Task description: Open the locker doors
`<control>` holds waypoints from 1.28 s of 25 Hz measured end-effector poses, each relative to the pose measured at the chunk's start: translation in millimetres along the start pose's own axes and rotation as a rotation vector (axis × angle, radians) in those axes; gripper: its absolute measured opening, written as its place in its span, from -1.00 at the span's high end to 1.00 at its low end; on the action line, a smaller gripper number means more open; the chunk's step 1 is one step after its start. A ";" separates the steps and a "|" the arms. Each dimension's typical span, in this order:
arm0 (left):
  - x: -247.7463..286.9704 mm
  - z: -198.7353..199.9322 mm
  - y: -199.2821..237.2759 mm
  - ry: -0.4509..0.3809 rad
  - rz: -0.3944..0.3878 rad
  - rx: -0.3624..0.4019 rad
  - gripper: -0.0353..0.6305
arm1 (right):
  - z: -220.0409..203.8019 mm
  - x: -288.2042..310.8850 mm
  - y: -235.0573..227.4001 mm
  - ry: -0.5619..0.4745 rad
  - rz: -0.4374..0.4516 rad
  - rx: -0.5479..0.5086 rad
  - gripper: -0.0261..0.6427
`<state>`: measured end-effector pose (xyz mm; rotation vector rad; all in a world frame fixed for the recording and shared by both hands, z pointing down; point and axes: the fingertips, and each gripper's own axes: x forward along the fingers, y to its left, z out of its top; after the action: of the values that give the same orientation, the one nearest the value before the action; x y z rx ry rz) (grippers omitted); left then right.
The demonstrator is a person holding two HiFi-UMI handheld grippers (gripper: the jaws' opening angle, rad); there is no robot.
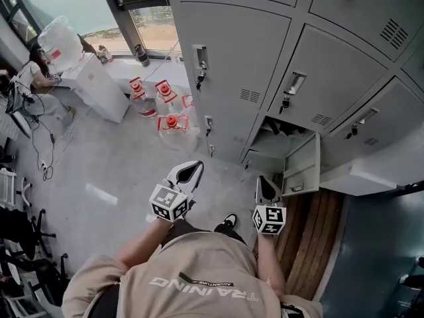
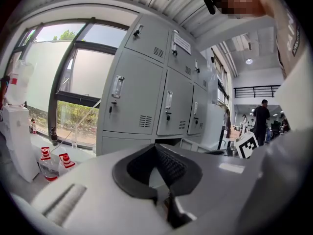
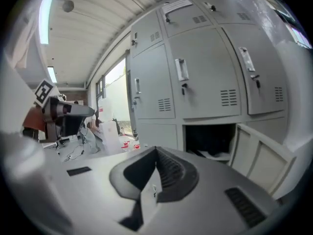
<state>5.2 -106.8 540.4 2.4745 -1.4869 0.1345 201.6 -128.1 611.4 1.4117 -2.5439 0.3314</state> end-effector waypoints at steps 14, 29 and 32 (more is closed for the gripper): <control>-103.6 16.2 102.3 -0.061 -0.051 0.051 0.87 | 116.8 10.0 169.7 -0.183 -0.050 -0.127 0.89; -121.8 22.0 162.2 -0.069 -0.107 0.047 0.87 | 116.9 37.7 225.7 -0.133 -0.111 -0.145 0.89; -109.2 27.0 166.3 -0.058 -0.106 0.053 0.87 | 118.2 53.4 215.7 -0.132 -0.099 -0.131 0.89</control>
<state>-194.1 -94.8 519.4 2.6136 -1.3873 0.0839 -18.8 -95.0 494.5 1.5499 -2.5329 0.0556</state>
